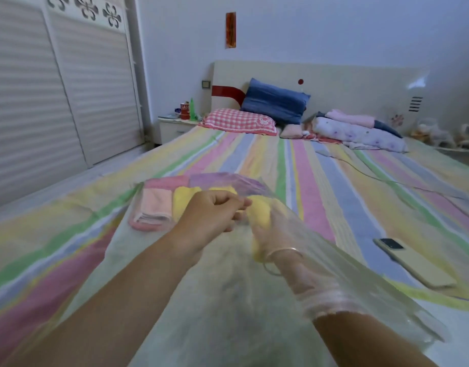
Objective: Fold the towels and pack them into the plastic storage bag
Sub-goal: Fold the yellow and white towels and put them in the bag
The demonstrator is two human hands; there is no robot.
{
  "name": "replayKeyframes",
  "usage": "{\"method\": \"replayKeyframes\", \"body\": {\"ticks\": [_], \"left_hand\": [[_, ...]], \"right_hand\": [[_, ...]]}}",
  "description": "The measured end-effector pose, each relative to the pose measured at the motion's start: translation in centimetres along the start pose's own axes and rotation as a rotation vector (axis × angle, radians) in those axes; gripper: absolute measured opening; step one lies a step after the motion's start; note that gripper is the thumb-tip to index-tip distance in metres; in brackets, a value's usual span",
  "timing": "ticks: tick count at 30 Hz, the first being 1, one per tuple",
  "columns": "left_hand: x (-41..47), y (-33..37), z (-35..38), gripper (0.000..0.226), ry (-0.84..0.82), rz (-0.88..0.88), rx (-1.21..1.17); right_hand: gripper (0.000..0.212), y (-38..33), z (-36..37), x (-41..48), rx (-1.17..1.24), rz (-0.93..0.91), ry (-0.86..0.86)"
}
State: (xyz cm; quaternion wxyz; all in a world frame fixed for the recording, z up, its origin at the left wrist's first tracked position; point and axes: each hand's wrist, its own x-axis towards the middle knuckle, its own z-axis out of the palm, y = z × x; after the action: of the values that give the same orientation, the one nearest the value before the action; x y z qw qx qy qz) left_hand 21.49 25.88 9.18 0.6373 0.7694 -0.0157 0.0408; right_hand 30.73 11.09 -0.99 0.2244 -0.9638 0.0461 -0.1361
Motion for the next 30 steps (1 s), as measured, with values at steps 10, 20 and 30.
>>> {"method": "replayKeyframes", "body": {"ticks": [10,20,30], "left_hand": [[12.8,-9.5,2.2,0.055,0.057,0.063,1.010],[12.5,-12.9,1.5,0.066,-0.204,-0.091,1.123],[12.3,-13.9,1.6,0.066,-0.139,-0.028,1.112]], "right_hand": [[0.045,-2.5,7.0,13.2,-0.176,0.207,-0.002],[0.062,-0.4,12.5,20.5,-0.157,0.083,-0.121],[0.082,-1.2,10.7,16.4,-0.395,-0.219,-0.063]]}}
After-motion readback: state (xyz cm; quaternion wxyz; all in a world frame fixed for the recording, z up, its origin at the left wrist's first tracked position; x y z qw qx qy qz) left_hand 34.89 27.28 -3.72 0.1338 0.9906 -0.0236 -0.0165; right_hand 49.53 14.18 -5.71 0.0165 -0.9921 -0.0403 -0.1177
